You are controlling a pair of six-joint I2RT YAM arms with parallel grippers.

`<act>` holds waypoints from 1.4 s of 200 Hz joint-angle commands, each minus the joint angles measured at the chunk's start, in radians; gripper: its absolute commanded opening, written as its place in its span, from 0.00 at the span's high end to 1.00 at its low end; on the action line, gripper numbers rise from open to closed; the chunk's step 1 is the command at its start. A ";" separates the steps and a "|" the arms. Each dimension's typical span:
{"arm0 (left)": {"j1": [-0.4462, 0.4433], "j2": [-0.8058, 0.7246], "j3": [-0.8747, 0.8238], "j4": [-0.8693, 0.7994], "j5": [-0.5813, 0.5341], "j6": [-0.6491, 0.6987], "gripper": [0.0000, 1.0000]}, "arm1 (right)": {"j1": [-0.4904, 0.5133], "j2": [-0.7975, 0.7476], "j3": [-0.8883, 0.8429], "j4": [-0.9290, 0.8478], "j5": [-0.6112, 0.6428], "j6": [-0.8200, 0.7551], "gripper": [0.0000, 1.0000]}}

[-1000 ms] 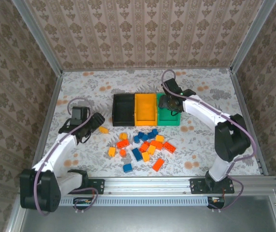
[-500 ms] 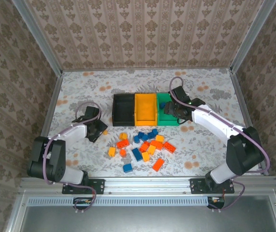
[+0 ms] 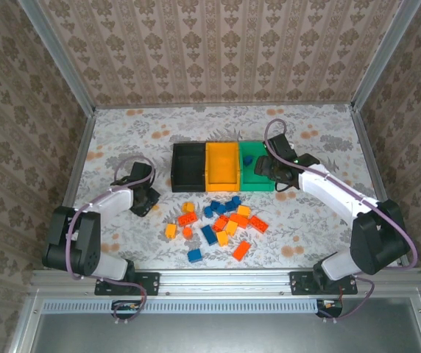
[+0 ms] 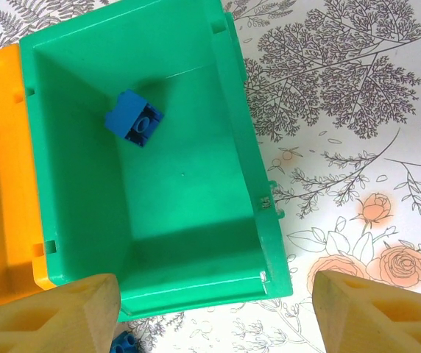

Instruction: Sort the legos into containers by color

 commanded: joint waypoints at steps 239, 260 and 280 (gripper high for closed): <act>-0.298 0.305 0.685 -0.058 -0.140 0.436 0.24 | -0.013 -0.231 -0.185 0.024 -0.183 -0.085 0.23; -0.310 0.198 0.643 -0.022 -0.119 0.449 0.09 | 0.001 -0.223 -0.189 -0.015 -0.224 -0.130 0.23; -0.324 0.094 0.591 0.003 -0.087 0.463 0.00 | 0.028 -0.208 -0.207 -0.069 -0.242 -0.171 0.23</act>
